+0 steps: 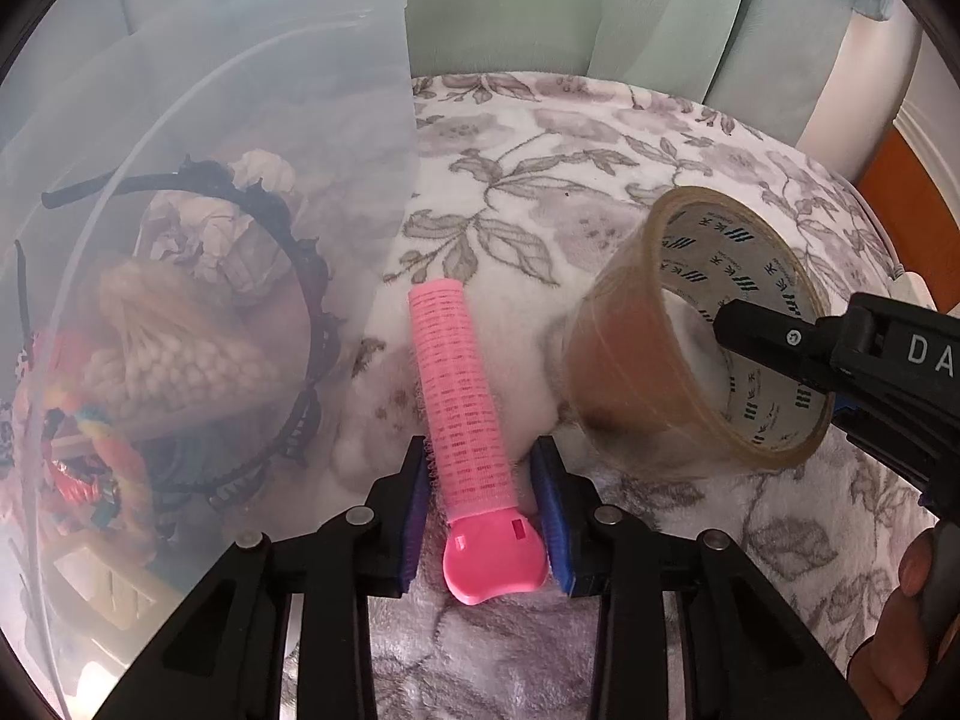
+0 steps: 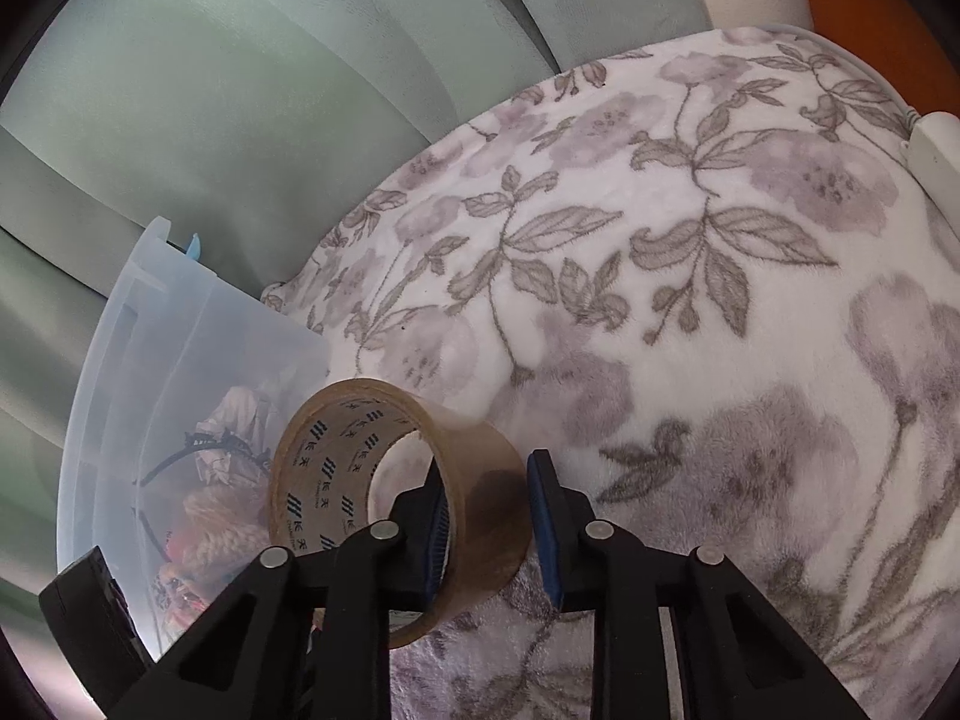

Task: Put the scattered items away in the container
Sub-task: 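Grasp the pink roller with left gripper while right grasps the brown tape roll, then carry the pink roller and tape roll with both grippers over the box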

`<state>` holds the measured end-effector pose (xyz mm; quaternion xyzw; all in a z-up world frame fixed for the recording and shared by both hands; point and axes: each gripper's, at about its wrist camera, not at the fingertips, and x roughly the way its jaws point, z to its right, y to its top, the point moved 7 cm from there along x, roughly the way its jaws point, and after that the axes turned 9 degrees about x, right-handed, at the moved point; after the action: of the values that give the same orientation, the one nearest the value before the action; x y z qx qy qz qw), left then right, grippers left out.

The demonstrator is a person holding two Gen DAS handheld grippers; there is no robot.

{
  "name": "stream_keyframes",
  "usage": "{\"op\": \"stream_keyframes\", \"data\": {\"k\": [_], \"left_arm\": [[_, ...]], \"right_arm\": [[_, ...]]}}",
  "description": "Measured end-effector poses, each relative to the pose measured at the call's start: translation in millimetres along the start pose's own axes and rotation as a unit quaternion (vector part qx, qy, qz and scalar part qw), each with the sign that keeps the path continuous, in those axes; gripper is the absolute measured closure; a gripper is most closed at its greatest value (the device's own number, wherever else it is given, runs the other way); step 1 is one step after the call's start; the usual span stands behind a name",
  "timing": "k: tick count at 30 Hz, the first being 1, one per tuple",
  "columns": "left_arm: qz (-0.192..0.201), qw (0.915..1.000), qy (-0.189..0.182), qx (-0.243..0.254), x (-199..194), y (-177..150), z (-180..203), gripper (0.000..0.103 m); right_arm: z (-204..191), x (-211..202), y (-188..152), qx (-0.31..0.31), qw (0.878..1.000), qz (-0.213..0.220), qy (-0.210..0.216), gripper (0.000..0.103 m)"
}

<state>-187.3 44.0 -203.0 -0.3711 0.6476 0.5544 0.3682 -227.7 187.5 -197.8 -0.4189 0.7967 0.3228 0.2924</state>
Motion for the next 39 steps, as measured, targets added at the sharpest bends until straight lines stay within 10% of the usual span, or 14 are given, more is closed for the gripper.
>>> {"op": "stream_keyframes", "data": {"k": [39], "left_arm": [[0.061, 0.9973, -0.011, 0.038, -107, -9, 32, 0.075]], "right_arm": [[18, -154, -34, 0.04, 0.992, 0.096, 0.067, 0.09]]}}
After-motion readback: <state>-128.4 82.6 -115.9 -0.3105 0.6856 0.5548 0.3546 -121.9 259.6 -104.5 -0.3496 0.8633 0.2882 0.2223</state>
